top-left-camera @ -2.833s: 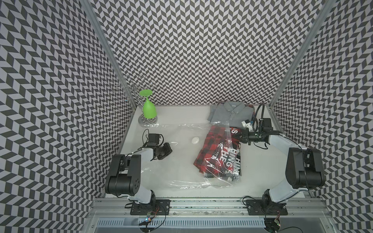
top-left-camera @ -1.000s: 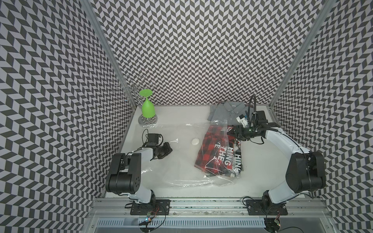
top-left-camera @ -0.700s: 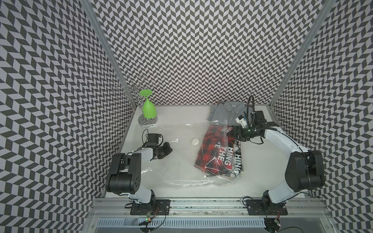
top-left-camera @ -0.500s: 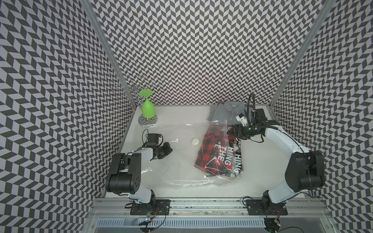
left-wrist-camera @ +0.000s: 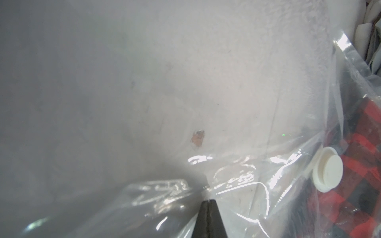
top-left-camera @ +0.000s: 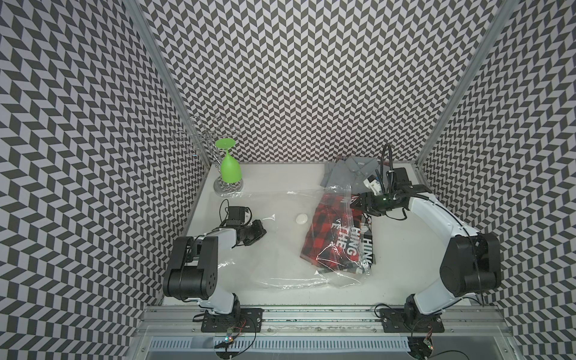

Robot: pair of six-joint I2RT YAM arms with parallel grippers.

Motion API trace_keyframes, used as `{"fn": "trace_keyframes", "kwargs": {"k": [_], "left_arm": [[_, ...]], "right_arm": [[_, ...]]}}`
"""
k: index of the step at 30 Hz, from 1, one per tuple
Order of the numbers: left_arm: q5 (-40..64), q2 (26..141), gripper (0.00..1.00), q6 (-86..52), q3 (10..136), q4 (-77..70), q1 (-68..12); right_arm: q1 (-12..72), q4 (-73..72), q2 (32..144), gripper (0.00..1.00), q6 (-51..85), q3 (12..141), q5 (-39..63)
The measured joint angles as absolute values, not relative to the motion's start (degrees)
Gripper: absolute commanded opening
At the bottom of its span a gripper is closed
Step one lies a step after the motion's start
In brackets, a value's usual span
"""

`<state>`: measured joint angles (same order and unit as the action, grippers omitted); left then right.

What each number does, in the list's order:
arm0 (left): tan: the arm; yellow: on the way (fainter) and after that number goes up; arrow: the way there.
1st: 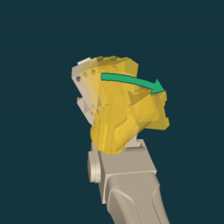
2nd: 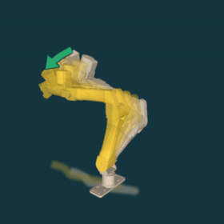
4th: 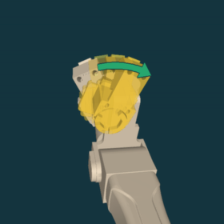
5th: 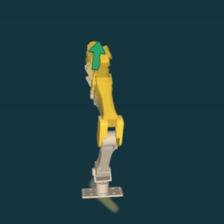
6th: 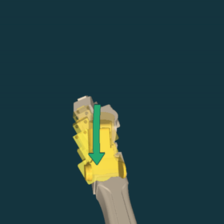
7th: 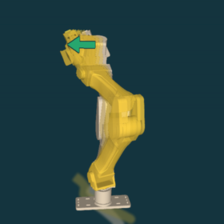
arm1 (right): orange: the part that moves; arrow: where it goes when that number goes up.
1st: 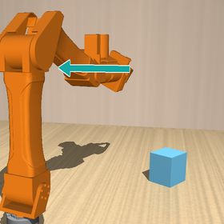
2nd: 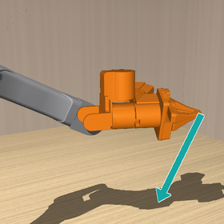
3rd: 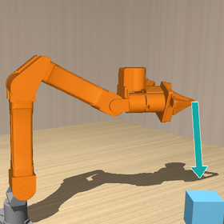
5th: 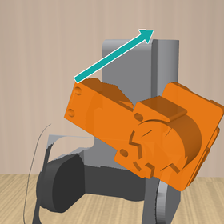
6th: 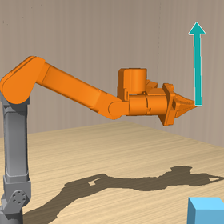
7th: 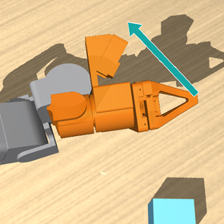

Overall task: Take the shirt out of the vacuum bag
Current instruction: Take out the shirt from the vacuum bag.

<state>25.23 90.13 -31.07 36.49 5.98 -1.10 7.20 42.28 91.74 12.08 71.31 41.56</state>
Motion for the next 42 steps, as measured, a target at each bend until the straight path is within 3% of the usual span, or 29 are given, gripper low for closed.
{"fn": "trace_keyframes", "kwargs": {"k": [5, 13, 18, 23, 25, 28, 30, 42], "left_arm": [[25.26, 90.13, 0.0, -31.07, 36.49, 5.96, -1.1], [25.74, 90.32, 0.0, -31.07, 36.49, 5.72, -1.41], [26.13, 90.41, 0.0, -31.05, 36.42, 5.5, -1.41], [26.57, 90.56, 0.0, -31.07, 36.42, 5.34, -1.37], [26.85, 90.67, 0.0, -31.07, 36.42, 5.21, -1.34], [27.05, 90.74, 0.0, -31.07, 36.38, 5.1, -1.3], [27.24, 90.76, 0.0, -31.07, 36.36, 5.04, -1.19], [27.53, 90.76, 0.0, -31.07, 36.16, 4.75, -1.08]], "right_arm": [[9.13, 40.97, 92.31, 0.55, 12.71, 70.96, 41.63], [10.7, 38.48, 94.0, 0.06, 14.02, 69.04, 40.49], [10.72, 37.76, 93.78, 0.01, 15.05, 68.9, 40.05], [10.61, 38.17, 91.92, 0.05, 15.49, 68.9, 39.48], [10.41, 38.13, 91.15, 0.24, 15.66, 68.84, 39.75], [9.98, 36.91, 90.45, 0.4, 16.05, 67.83, 40.69], [9.26, 35.09, 89.86, 0.45, 16.6, 65.98, 42.06], [2.55, 23.11, 85.84, 0.46, 23.09, 55.64, 51.9]]}}
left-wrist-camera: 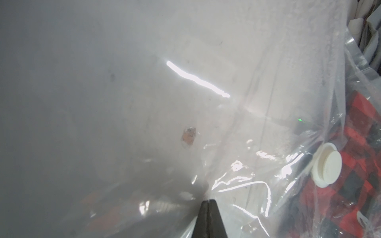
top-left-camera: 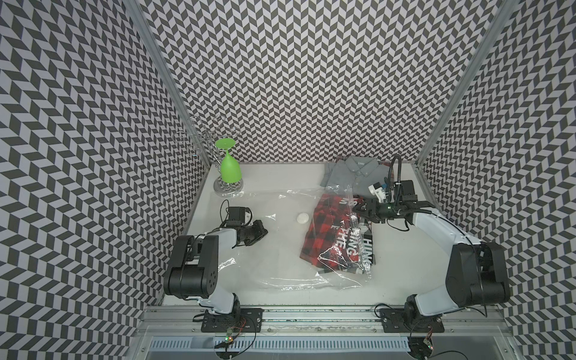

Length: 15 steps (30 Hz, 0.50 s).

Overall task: Take the shirt out of the vacuum bag
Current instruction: Take out the shirt from the vacuum bag.

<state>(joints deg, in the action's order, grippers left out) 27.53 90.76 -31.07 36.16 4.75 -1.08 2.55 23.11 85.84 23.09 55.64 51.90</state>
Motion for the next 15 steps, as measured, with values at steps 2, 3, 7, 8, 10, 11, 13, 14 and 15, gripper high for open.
{"fn": "trace_keyframes", "kwargs": {"k": [2, 3, 7, 8, 10, 11, 13, 14, 15], "left_arm": [[27.53, 90.76, 0.0, -31.07, 36.16, 4.75, -1.08], [27.53, 90.76, 0.0, -31.07, 36.16, 4.75, -1.08], [27.55, 90.76, 0.0, -31.07, 36.16, 4.73, -1.08], [27.55, 90.76, 0.0, -31.07, 36.16, 4.73, -1.08], [27.55, 90.76, 0.0, -31.07, 36.16, 4.73, -1.08], [27.55, 90.76, 0.0, -31.07, 36.16, 4.73, -1.08], [27.55, 90.76, 0.0, -31.07, 36.16, 4.73, -1.08], [27.55, 90.76, 0.0, -31.07, 36.16, 4.73, -1.08], [27.55, 90.76, 0.0, -31.07, 36.16, 4.73, -1.08]], "right_arm": [[1.45, 20.86, 85.43, 0.45, 24.4, 54.33, 53.43], [1.13, 19.94, 85.43, 0.43, 25.04, 53.89, 54.11], [0.54, 16.75, 85.65, 0.39, 27.03, 53.01, 55.81], [0.56, 16.01, 85.86, 0.38, 27.42, 53.01, 56.16], [0.56, 14.79, 86.46, 0.38, 27.9, 53.06, 56.73], [0.56, 14.5, 86.89, 0.38, 28.12, 53.19, 56.97], [0.56, 14.68, 87.92, 0.38, 28.05, 53.76, 57.12], [0.56, 14.87, 88.47, 0.38, 27.88, 54.17, 57.1], [0.58, 15.18, 89.01, 0.38, 27.53, 54.61, 57.04]]}}
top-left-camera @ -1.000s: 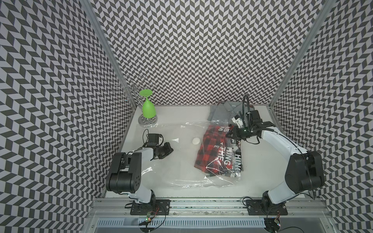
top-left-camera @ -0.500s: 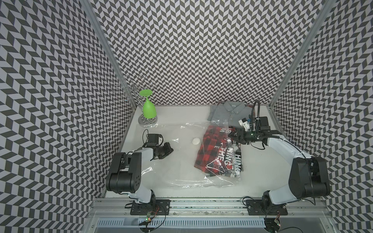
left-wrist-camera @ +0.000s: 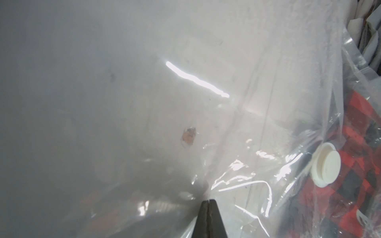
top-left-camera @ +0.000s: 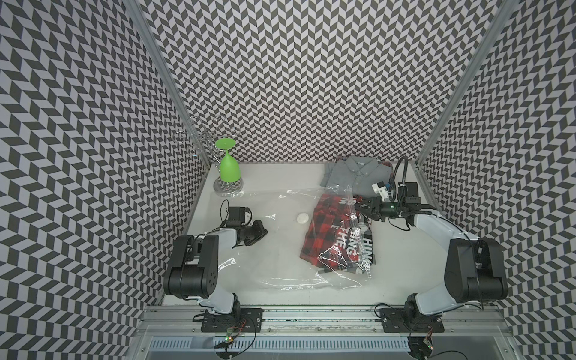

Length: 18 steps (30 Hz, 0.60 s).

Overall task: Take the shirt out of the vacuum bag
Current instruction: Take out the shirt from the vacuum bag.

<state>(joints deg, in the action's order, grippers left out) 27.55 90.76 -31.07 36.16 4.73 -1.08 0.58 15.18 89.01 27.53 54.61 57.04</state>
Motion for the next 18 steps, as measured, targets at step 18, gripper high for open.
{"fn": "trace_keyframes", "kwargs": {"k": [18], "left_arm": [[27.62, 90.76, 0.0, -30.89, 36.16, 4.73, -1.06]], "right_arm": [[4.4, 20.36, 91.98, 0.02, 24.18, 58.52, 52.53]]}}
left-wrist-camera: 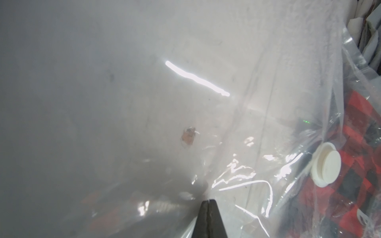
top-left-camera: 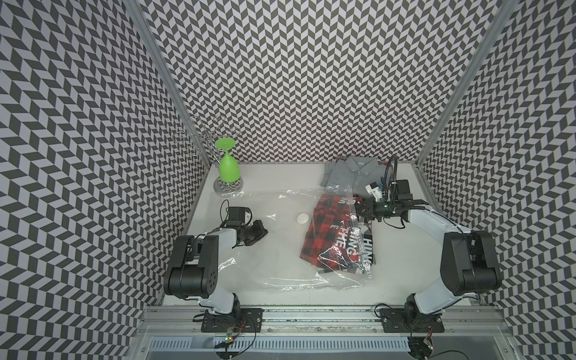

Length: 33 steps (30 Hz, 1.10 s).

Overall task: Take the shirt out of the vacuum bag
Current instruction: Take out the shirt from the vacuum bag.

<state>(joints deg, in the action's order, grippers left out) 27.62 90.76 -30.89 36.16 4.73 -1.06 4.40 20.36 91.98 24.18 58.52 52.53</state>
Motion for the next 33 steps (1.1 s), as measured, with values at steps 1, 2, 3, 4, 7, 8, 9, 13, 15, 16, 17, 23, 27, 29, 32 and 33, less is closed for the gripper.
{"fn": "trace_keyframes", "kwargs": {"k": [1, 2, 3, 4, 7, 8, 9, 13, 15, 16, 17, 23, 27, 29, 32, 33], "left_arm": [[27.66, 90.78, 0.0, -30.89, 36.16, 4.73, -1.02], [27.79, 90.78, 0.0, -30.89, 36.12, 4.69, -0.95], [27.9, 90.83, 0.0, -30.89, 36.1, 4.62, -0.89], [28.03, 90.87, 0.0, -30.89, 36.07, 4.58, -0.71], [28.67, 91.07, 0.0, -30.89, 36.05, 4.43, -0.49], [28.84, 91.13, 0.0, -30.89, 36.05, 4.4, -0.43], [28.95, 91.13, 0.0, -30.89, 36.05, 4.38, -0.34], [29.12, 91.18, 0.0, -30.89, 36.01, 4.27, -0.27], [29.28, 91.24, 0.0, -30.89, 36.01, 4.25, -0.21], [29.32, 91.29, 0.0, -30.89, 36.01, 4.23, -0.19], [29.39, 91.31, 0.0, -30.89, 36.01, 4.21, -0.16], [29.8, 91.42, 0.0, -30.89, 36.01, 4.12, 0.03], [29.82, 91.42, 0.0, -30.89, 36.01, 4.1, 0.03], [29.85, 91.44, 0.0, -30.89, 36.01, 4.1, 0.03], [29.85, 91.44, 0.0, -30.89, 36.01, 4.1, 0.03], [29.85, 91.44, 0.0, -30.89, 36.01, 4.1, 0.03]], "right_arm": [[4.54, 20.71, 91.98, 0.01, 24.4, 59.11, 52.49], [4.73, 21.39, 91.96, 0.0, 24.36, 60.07, 52.47], [4.86, 22.04, 91.96, 0.0, 24.47, 61.04, 52.49], [5.04, 22.79, 91.88, 0.0, 24.49, 62.13, 52.45], [5.41, 25.47, 91.07, 0.0, 24.45, 65.21, 52.16], [5.5, 26.22, 90.65, 0.0, 24.45, 66.06, 52.03], [5.63, 27.11, 90.21, 0.0, 24.47, 66.92, 51.88], [5.72, 29.36, 88.29, 0.0, 25.12, 70.02, 51.86], [5.72, 29.39, 87.57, 0.0, 26.06, 71.29, 52.01], [5.72, 29.23, 87.18, 0.0, 26.72, 71.75, 52.34], [5.72, 28.82, 86.76, 0.0, 27.49, 72.07, 52.75], [6.22, 21.08, 84.4, 0.0, 34.54, 72.07, 57.06], [6.37, 12.08, 82.63, 0.0, 41.32, 70.48, 60.36], [6.37, 8.12, 81.6, 0.0, 44.58, 69.89, 61.65], [6.37, 3.57, 80.47, 0.0, 47.77, 69.93, 62.94], [6.37, 2.74, 80.18, 0.0, 48.27, 70.06, 63.2]]}}
